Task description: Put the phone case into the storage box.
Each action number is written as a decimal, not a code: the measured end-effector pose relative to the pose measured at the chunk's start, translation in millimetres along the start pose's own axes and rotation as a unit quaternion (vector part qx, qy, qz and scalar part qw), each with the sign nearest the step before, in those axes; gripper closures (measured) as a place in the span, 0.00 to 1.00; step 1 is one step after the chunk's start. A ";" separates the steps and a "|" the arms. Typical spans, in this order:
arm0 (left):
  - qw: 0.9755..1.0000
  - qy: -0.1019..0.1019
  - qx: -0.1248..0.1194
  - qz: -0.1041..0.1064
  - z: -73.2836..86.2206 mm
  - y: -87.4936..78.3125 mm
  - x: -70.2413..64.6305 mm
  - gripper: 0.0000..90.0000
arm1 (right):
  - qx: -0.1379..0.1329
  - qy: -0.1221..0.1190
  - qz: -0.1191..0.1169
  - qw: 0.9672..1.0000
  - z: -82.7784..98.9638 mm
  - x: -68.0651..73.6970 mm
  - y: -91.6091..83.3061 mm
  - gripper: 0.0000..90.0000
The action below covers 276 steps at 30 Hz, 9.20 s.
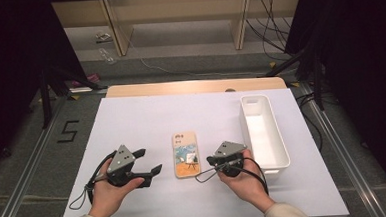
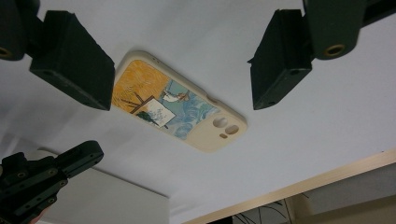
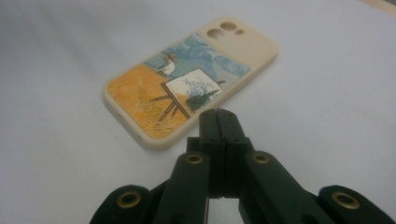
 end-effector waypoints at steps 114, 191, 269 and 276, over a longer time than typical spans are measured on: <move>0.999 -0.002 0.031 -0.020 7.0 3.3 4.7 0.22 | 0.036 -0.016 -0.063 0.997 -12.7 65.6 75.6 1.00; 0.985 -0.042 0.159 -0.060 -0.7 54.8 12.4 0.00 | -0.119 -0.007 -0.103 0.987 1.0 9.8 -46.2 0.19; 0.917 -0.122 0.353 -0.139 24.6 119.9 7.7 0.09 | -0.120 -0.005 -0.106 0.987 0.3 10.3 -45.0 0.21; 0.915 -0.132 0.354 -0.138 25.4 119.7 8.9 0.09 | -0.120 -0.004 -0.106 0.987 0.4 10.2 -45.0 0.21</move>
Point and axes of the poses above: each handheld gripper's, and its own axes: y roughly forward along the jaws, z roughly out of its underside, x roughly to its left, the point moved 7 cm from there along y, roughly forward along the jaws, and after that the axes turned 3 degrees about -x, right-handed, at the moved point
